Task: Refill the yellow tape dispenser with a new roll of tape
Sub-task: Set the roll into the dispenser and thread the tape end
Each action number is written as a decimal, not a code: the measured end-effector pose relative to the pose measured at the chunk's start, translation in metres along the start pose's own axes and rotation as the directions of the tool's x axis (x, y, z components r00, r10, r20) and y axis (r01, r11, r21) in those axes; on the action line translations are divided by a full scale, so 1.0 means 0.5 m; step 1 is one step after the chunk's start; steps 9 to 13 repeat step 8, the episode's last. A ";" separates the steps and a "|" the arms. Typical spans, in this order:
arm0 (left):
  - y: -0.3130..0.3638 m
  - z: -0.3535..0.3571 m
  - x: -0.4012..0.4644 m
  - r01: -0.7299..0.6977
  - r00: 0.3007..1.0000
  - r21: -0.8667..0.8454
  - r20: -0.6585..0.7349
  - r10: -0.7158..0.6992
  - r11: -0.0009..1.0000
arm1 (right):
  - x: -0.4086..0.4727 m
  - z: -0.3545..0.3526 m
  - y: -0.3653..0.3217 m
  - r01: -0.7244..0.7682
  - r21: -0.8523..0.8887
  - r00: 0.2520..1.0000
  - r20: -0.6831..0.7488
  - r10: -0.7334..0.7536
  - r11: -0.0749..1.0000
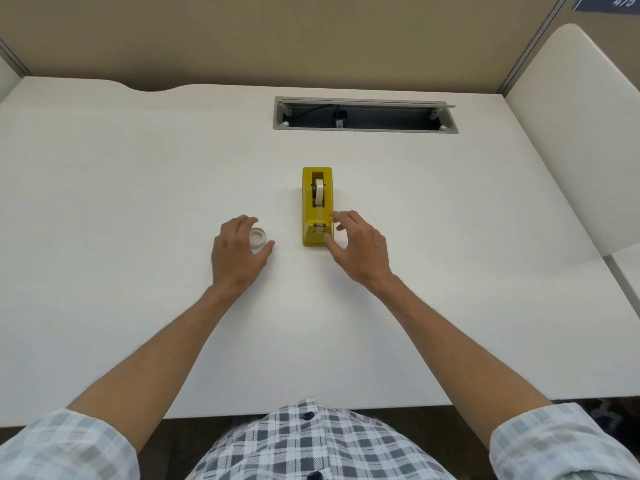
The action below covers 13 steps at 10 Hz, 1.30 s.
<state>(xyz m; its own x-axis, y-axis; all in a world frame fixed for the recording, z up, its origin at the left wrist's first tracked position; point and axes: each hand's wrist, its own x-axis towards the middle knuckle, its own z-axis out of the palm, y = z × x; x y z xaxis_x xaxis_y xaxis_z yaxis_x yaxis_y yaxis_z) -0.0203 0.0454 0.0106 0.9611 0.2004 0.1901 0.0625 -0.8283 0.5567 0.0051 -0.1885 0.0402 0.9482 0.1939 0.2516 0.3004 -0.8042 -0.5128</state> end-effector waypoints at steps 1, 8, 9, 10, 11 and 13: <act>-0.022 0.001 0.001 0.093 0.996 0.038 -0.010 -0.092 0.995 | 0.004 -0.001 -0.003 -0.002 0.009 0.999 0.037 0.002 1.000; -0.018 0.013 0.078 0.172 0.985 0.011 0.005 -0.172 0.985 | 0.024 0.003 -0.003 -0.017 0.033 1.000 0.010 0.017 0.999; -0.018 0.013 0.078 0.172 0.985 0.011 0.005 -0.172 0.985 | 0.024 0.003 -0.003 -0.017 0.033 1.000 0.010 0.017 0.999; -0.018 0.013 0.078 0.172 0.985 0.011 0.005 -0.172 0.985 | 0.024 0.003 -0.003 -0.017 0.033 1.000 0.010 0.017 0.999; -0.018 0.013 0.078 0.172 0.985 0.011 0.005 -0.172 0.985 | 0.024 0.003 -0.003 -0.017 0.033 1.000 0.010 0.017 0.999; -0.018 0.013 0.078 0.172 0.985 0.011 0.005 -0.172 0.985 | 0.024 0.003 -0.003 -0.017 0.033 1.000 0.010 0.017 0.999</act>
